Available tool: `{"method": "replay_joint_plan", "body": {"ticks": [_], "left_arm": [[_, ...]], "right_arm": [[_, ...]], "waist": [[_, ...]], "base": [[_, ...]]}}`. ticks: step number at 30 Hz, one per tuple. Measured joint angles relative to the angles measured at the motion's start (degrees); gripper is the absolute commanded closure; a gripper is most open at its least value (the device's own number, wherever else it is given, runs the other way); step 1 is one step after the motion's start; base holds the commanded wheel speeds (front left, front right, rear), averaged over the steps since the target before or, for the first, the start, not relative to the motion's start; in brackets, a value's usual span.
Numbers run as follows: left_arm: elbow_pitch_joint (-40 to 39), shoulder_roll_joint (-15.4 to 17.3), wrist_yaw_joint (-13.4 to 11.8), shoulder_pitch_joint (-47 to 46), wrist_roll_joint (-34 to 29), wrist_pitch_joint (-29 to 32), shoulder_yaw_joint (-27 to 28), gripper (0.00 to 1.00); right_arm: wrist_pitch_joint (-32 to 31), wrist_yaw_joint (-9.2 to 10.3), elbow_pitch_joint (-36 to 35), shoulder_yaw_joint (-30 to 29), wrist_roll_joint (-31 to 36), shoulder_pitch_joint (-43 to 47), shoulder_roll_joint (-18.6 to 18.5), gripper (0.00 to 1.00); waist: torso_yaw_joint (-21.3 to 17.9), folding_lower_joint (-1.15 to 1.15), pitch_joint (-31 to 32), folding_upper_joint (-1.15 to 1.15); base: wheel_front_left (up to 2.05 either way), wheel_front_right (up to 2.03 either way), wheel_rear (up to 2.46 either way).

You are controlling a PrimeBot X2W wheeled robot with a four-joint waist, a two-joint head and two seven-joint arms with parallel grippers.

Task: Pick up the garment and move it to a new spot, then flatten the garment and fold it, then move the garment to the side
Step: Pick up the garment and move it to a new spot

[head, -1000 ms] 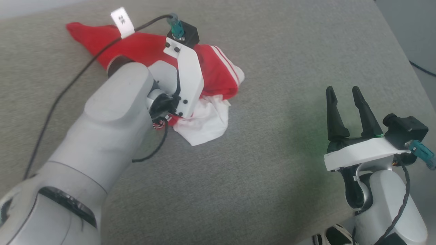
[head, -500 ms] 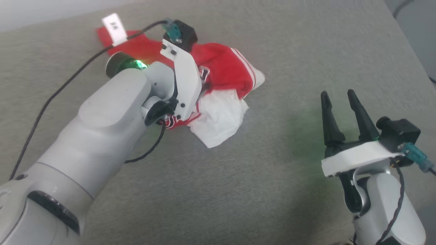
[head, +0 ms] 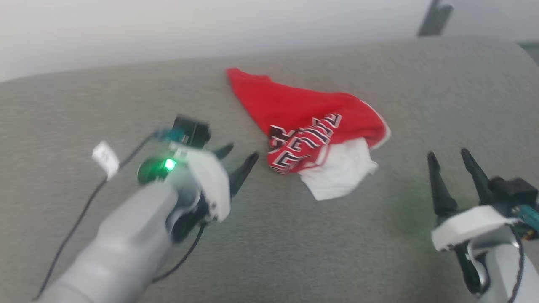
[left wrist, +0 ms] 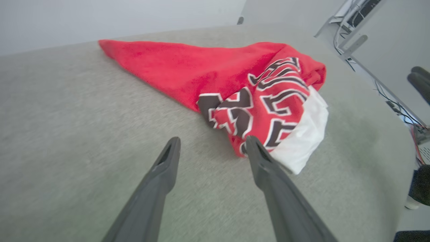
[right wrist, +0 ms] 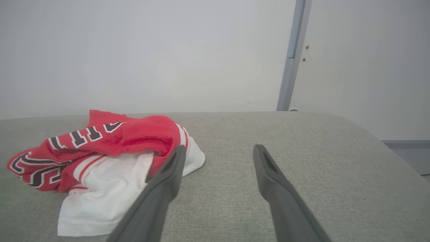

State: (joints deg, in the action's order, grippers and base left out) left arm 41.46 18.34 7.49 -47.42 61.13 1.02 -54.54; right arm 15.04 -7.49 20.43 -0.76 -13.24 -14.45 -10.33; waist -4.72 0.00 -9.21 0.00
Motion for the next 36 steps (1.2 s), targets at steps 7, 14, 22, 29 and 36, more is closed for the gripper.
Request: {"method": "replay_joint_plan", "body": {"ticks": [7,14,22,29,36], "left_arm": [[5.23,0.30,-0.08,11.04,2.57,-11.62,2.26,0.00],[6.48,2.27,-0.77,18.38,2.56,-15.86,7.02,0.00],[-9.37,4.70,-6.61,31.89,-13.05,-16.01,27.64,0.00],[-25.91,1.74,-9.88,44.17,-31.32,-16.01,40.75,0.00],[-36.44,-2.75,-9.23,49.60,-43.17,-16.01,47.99,0.00]], "right_arm": [[0.00,0.00,0.90,-3.22,1.04,5.98,-2.66,0.00],[0.00,0.00,0.82,-5.78,1.19,10.63,-3.85,0.00],[0.00,-0.01,-0.35,-9.03,1.02,12.45,-4.43,0.00],[0.00,-0.01,-2.15,-10.36,1.03,12.79,-4.24,0.00],[0.01,0.00,-4.68,-10.47,0.45,12.33,-4.02,0.00]], "waist": [[7.07,0.00,4.62,0.00],[13.06,0.00,8.83,0.00],[15.38,0.00,11.14,0.00],[13.83,0.00,11.50,0.00],[11.87,0.00,11.37,0.00]], "base": [[0.00,0.00,0.00],[0.00,0.00,0.00],[0.00,0.00,0.00],[0.00,0.00,0.00],[0.00,0.00,0.00]]}}
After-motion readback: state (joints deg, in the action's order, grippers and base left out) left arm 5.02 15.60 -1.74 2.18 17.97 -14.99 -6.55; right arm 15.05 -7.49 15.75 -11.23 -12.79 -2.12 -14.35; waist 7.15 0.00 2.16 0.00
